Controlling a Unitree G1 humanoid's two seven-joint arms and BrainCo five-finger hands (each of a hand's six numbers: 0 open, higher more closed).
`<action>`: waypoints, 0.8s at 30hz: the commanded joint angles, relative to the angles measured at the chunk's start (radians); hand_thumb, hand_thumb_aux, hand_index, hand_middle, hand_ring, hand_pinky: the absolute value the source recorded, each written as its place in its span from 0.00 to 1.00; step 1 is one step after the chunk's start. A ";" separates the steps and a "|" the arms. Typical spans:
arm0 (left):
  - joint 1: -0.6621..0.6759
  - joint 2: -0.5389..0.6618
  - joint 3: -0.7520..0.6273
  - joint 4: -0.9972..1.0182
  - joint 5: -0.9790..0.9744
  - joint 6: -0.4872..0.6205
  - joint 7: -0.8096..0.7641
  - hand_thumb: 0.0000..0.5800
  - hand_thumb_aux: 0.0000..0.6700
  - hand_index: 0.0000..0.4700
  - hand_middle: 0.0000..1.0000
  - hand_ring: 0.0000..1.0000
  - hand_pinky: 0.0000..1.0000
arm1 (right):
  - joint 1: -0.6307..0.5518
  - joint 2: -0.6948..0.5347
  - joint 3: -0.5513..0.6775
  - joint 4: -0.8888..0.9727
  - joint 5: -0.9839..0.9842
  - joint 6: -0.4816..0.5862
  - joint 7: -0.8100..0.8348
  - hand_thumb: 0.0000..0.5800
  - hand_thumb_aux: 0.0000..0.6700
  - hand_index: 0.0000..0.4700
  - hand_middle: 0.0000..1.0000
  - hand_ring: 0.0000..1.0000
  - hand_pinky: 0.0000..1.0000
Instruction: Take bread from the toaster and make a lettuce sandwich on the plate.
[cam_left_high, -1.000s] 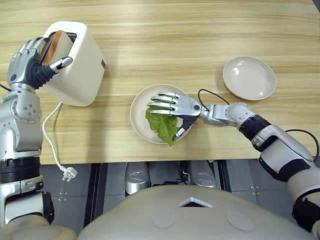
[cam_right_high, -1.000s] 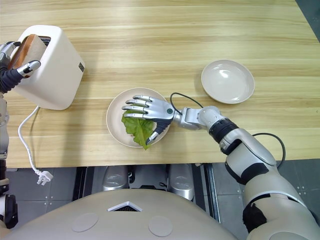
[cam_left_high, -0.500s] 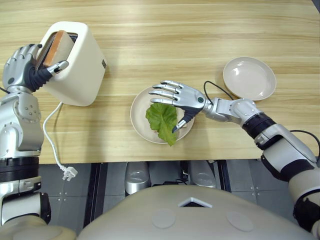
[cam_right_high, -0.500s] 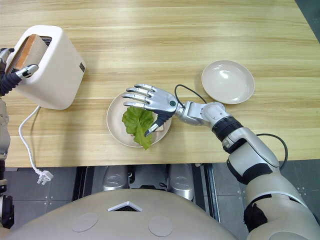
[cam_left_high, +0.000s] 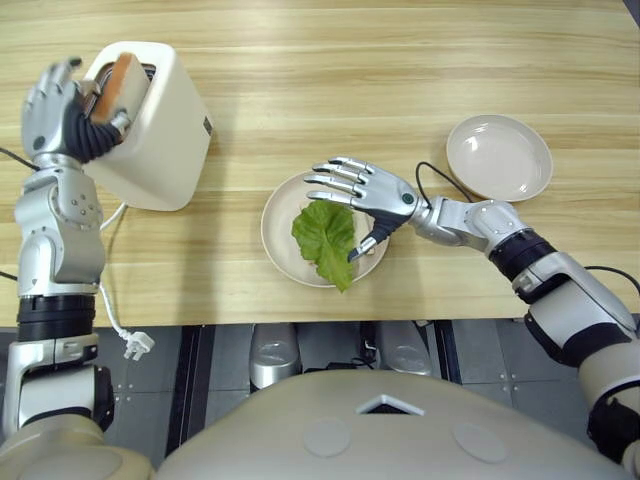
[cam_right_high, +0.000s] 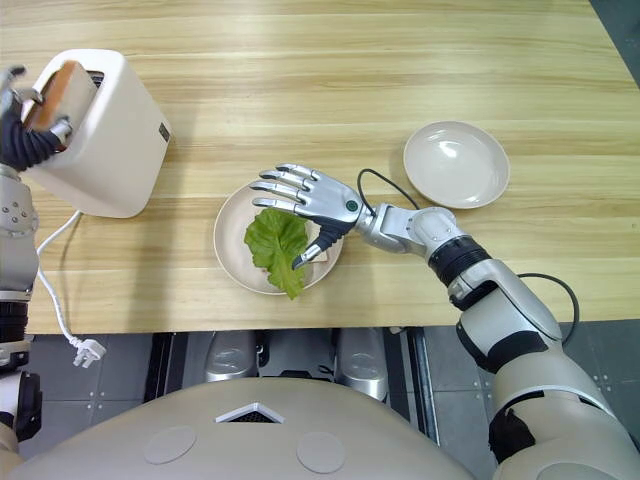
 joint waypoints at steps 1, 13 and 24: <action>-0.022 0.012 0.044 -0.050 0.002 -0.031 0.064 1.00 1.00 0.98 0.00 0.00 0.00 | 0.016 0.004 -0.009 0.005 0.007 0.004 0.007 0.00 0.00 0.00 0.00 0.00 0.00; -0.018 -0.043 0.099 -0.307 -0.136 -0.151 0.052 1.00 1.00 0.98 1.00 1.00 1.00 | 0.026 -0.035 -0.173 -0.060 0.124 0.004 -0.079 0.00 0.00 0.00 0.00 0.00 0.00; 0.042 -0.266 -0.204 -0.323 -0.646 -0.097 -0.442 1.00 1.00 0.98 1.00 1.00 1.00 | 0.155 -0.084 -0.433 -0.374 0.443 -0.189 0.052 0.00 0.00 0.00 0.00 0.00 0.00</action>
